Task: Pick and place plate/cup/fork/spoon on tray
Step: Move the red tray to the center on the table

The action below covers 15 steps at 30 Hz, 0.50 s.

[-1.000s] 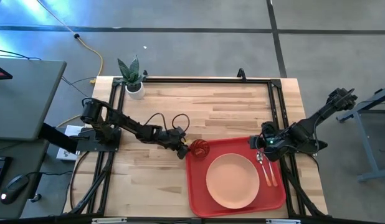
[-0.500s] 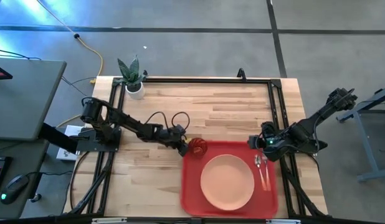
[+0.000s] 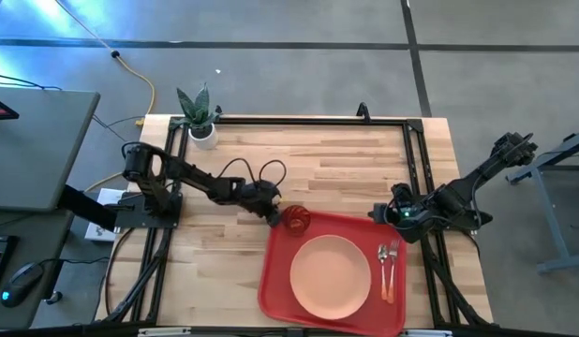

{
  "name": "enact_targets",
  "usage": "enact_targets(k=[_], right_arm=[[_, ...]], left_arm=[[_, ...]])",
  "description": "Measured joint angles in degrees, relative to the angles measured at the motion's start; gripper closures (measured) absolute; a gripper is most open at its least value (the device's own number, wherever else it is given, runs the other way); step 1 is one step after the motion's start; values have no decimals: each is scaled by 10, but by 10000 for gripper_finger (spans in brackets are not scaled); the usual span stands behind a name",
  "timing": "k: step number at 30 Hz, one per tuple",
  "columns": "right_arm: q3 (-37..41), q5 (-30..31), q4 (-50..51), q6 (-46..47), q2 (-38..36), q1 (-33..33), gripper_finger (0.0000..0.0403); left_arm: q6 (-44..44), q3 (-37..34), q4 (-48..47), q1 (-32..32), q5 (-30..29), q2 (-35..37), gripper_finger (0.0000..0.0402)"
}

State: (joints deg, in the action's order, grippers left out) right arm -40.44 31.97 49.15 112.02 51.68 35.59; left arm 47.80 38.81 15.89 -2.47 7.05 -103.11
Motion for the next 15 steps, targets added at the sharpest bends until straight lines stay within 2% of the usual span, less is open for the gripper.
enact_targets(k=[8, 15], right_arm=[[0, 6, -2, 5, 0, 0, 291], [0, 21, 18, 22, 0, 0, 291]], left_arm=[[-5, -2, -61, -31, -9, 28, 365], [1, -24, -100, -60, -46, 72, 364]])
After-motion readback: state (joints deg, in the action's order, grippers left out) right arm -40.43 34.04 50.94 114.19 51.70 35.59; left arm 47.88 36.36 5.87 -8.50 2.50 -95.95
